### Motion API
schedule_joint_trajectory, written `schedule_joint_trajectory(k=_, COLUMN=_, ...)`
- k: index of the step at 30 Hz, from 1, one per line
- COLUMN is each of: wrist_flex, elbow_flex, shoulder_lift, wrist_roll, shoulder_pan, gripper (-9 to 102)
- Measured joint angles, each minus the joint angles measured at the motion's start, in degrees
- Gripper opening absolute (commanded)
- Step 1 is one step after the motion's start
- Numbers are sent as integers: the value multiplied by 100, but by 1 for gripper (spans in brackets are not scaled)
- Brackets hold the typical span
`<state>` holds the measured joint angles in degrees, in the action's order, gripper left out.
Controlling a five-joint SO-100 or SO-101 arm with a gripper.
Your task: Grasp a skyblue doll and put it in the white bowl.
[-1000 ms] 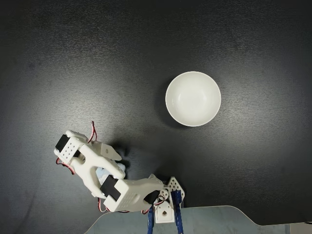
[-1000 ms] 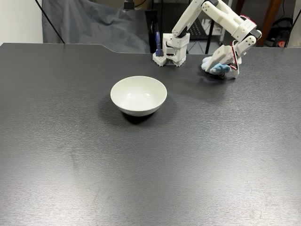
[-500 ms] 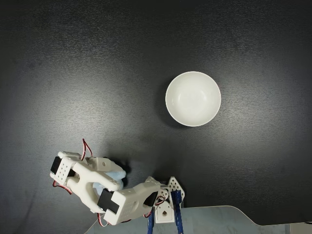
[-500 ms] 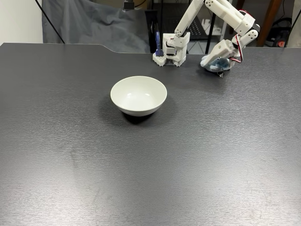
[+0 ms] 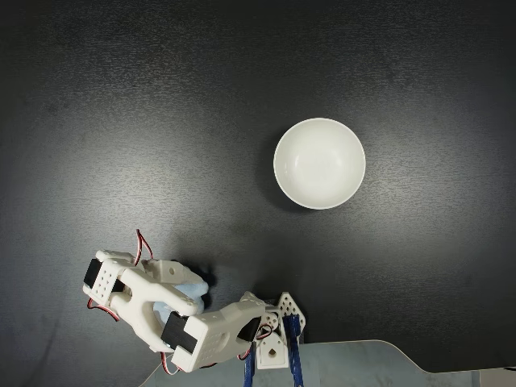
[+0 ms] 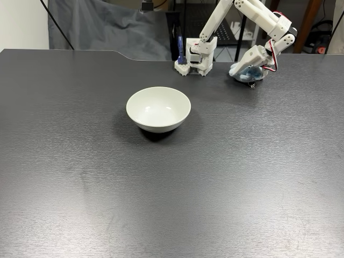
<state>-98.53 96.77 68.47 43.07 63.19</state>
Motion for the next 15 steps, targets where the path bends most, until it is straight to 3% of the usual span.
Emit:
schedule_joint_trajectory(k=4, wrist_flex=0, elbow_flex=18, shoulder_lift=9, wrist_roll=9, shoulder_pan=-9, gripper=42)
schedule_joint_trajectory(k=10, wrist_flex=0, elbow_flex=26, shoulder_lift=62, wrist_roll=9, shoulder_pan=62, gripper=-3)
schedule_joint_trajectory(k=15, wrist_flex=0, elbow_flex=44, shoulder_lift=35, wrist_roll=-9, shoulder_pan=18, gripper=3)
